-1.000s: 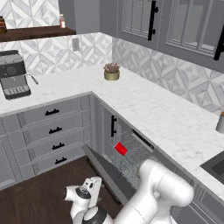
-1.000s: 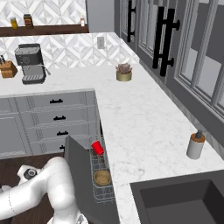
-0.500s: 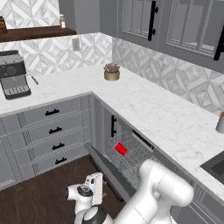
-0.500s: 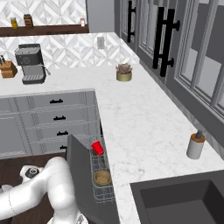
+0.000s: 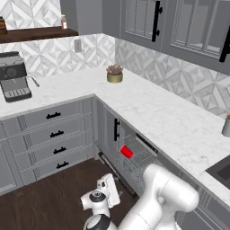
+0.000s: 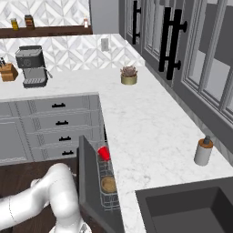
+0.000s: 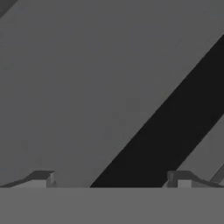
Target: Pick up the cup and bowl from the counter, place them in the dishwasher, and close the dishwasher door.
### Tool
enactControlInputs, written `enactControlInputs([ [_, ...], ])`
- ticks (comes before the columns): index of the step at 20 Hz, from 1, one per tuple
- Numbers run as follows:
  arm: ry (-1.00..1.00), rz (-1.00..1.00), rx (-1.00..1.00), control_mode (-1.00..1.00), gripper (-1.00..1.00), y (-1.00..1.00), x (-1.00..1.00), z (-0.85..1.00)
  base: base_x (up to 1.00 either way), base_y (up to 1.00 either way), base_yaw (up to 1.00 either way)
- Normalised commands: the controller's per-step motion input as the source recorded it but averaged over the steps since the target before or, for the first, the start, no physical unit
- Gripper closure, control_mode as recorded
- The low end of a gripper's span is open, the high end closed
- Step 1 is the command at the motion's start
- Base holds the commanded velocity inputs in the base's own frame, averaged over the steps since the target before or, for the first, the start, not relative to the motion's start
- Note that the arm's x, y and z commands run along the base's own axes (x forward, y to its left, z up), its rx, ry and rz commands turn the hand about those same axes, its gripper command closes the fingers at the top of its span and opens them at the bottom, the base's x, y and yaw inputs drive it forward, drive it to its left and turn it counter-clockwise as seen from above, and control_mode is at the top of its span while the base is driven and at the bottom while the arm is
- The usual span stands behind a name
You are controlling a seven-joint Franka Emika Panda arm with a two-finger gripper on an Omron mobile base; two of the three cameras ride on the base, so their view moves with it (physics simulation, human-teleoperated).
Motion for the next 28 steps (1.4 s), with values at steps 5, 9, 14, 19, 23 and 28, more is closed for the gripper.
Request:
enactControlInputs([
  [5, 0.00, 0.00, -0.39, -1.00, -1.00, -1.00, 0.59, -0.09, 0.00, 0.00, 0.00],
  [9, 0.00, 0.00, -0.40, -1.00, -1.00, -1.00, 0.58, -0.07, 0.00, 0.00, 0.00],
  [14, 0.00, 0.00, -0.39, -1.00, -1.00, -1.00, 0.49, -0.16, 0.00, 0.00, 0.00],
  [19, 0.00, 0.00, -0.40, -1.00, -1.00, -1.00, 0.56, -0.22, 0.00, 0.00, 0.00],
  [23, 0.00, 0.00, -0.37, -1.00, -1.00, -1.00, 0.78, -0.09, 0.00, 0.00, 0.00],
  [28, 0.00, 0.00, -0.31, -1.00, -1.00, -1.00, 0.78, -0.02, 0.00, 0.00, 0.00],
])
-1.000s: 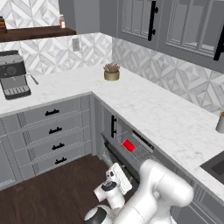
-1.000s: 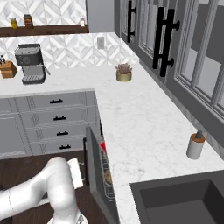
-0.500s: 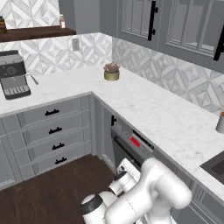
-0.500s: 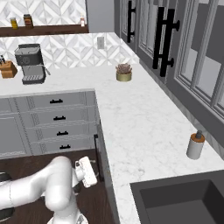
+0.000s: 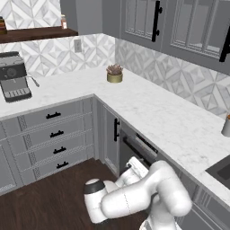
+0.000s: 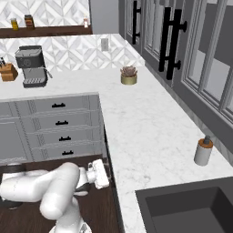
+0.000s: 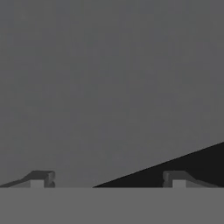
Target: Pick up the cup and bowl from the counter, place them in the dishwasher, and close the dishwasher door.
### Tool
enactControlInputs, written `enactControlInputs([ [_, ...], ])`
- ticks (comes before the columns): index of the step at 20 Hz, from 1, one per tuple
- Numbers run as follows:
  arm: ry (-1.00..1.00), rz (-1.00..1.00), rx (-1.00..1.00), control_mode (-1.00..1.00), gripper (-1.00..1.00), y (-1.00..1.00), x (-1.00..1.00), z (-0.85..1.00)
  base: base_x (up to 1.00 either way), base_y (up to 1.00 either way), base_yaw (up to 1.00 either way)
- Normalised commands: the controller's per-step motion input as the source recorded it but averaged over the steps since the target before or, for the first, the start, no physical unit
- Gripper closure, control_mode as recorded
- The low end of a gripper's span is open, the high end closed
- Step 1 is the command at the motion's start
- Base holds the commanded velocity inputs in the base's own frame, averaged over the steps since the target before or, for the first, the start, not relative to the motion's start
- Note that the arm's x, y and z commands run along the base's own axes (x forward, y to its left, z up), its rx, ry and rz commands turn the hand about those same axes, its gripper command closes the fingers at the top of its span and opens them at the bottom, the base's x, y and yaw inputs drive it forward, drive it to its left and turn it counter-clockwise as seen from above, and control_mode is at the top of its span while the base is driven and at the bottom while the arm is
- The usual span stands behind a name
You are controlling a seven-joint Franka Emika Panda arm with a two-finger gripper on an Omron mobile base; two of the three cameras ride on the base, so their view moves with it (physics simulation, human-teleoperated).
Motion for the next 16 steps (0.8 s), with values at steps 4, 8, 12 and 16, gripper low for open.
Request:
enactControlInputs([
  [4, 0.00, 0.00, -0.27, -1.00, -1.00, -1.00, 0.78, -0.11, 0.00, 0.00, 0.00],
  [8, 0.00, 0.00, -0.28, -1.00, -1.00, -1.00, 0.77, -0.08, 0.00, 0.00, 0.00],
  [12, 0.00, 0.00, -0.21, -1.00, -1.00, -1.00, 0.84, -0.02, 0.00, 0.00, 0.00],
  [16, 0.00, 0.00, -0.10, -1.00, -1.00, -1.00, 0.96, -0.02, 0.00, 0.00, 0.00],
])
